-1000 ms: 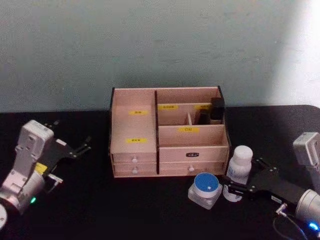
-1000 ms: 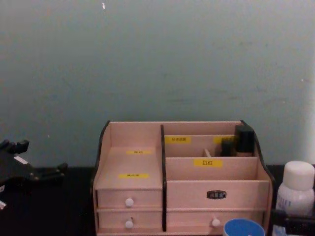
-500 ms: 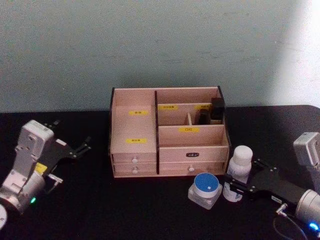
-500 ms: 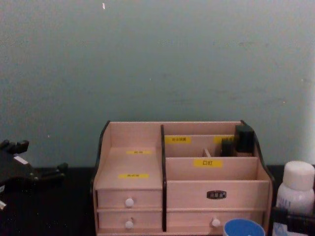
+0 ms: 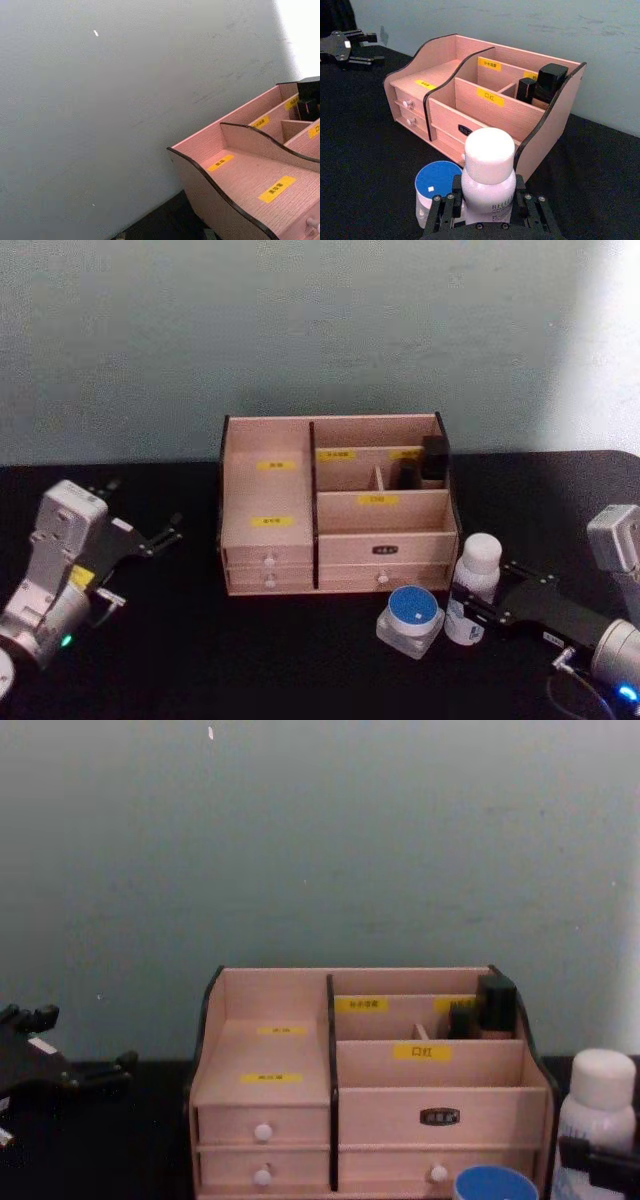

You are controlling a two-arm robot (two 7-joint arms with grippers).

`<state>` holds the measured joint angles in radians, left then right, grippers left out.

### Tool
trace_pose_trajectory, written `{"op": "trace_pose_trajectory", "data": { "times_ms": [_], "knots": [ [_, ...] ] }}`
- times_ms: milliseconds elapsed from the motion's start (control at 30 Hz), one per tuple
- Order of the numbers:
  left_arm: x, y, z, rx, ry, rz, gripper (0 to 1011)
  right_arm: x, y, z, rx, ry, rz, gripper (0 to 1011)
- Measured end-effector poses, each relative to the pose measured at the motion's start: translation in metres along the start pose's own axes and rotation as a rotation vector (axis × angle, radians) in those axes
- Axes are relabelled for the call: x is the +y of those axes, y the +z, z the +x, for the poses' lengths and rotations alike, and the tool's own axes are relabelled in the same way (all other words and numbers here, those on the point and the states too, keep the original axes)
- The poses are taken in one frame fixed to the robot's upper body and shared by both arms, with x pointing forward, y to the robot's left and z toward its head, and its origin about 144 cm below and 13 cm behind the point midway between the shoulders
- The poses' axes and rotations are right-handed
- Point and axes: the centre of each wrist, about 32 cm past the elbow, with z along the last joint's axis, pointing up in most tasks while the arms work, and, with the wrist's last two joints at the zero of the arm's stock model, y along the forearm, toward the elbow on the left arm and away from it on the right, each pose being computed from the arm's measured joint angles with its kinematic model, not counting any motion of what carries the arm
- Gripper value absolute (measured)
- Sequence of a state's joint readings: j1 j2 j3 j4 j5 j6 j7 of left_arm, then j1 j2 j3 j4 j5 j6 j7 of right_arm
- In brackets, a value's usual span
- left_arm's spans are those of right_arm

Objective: Pick up the facial cleanser and watermelon frost from the table and place them into the tiered storage box.

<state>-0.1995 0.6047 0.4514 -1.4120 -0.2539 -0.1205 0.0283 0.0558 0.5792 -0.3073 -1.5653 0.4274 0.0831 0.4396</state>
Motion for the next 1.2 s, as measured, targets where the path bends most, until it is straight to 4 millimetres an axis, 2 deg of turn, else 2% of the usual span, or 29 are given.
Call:
{"op": "trace_pose_trajectory", "data": {
  "times_ms": [200, 500, 567, 767, 1000, 1200],
  "knots": [
    [0.000, 0.000, 0.000, 0.000, 0.000, 0.000, 1001, -0.002, 0.000, -0.001, 0.002, 0.000, 0.004, 590],
    [0.000, 0.000, 0.000, 0.000, 0.000, 0.000, 1002, -0.019, 0.012, -0.001, 0.017, 0.017, 0.038, 590],
    [0.000, 0.000, 0.000, 0.000, 0.000, 0.000, 1001, -0.026, 0.021, 0.000, 0.021, 0.023, 0.054, 590],
    [0.000, 0.000, 0.000, 0.000, 0.000, 0.000, 1001, -0.032, 0.038, 0.001, 0.017, 0.036, 0.096, 590],
    [0.000, 0.000, 0.000, 0.000, 0.000, 0.000, 1001, -0.023, 0.061, 0.007, 0.001, 0.047, 0.154, 590],
    [0.000, 0.000, 0.000, 0.000, 0.000, 0.000, 1001, 0.000, 0.078, 0.015, 0.008, 0.057, 0.192, 590]
  ]
}}
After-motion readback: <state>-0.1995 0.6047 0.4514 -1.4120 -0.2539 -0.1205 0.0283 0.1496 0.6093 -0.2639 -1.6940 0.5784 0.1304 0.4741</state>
